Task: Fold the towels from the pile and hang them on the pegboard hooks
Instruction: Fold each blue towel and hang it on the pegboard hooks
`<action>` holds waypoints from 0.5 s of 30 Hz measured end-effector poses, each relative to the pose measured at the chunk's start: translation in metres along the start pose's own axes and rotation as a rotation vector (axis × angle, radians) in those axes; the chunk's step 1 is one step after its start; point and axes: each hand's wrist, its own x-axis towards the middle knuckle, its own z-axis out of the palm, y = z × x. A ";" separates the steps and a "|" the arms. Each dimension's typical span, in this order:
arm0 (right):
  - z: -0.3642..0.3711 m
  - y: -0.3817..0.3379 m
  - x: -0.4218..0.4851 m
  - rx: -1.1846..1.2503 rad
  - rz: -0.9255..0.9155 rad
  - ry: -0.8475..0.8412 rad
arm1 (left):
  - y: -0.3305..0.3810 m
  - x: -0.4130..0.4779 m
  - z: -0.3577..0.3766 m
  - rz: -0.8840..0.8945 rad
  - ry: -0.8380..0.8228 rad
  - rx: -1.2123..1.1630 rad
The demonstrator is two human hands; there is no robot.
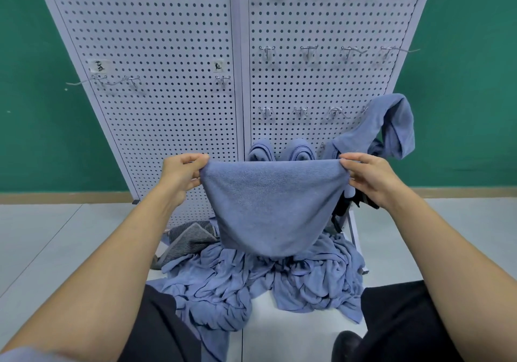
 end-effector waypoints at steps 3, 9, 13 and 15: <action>0.000 0.000 -0.001 -0.101 -0.042 -0.074 | 0.001 -0.003 -0.004 0.029 -0.141 0.075; 0.000 0.010 0.002 -0.723 -0.262 -0.060 | -0.006 -0.005 -0.011 0.201 -0.166 0.555; -0.004 0.007 0.004 -0.856 -0.321 -0.004 | -0.008 0.000 -0.024 0.246 -0.147 0.621; -0.005 0.002 0.000 -0.690 -0.295 -0.028 | -0.005 -0.001 -0.031 0.199 -0.170 0.503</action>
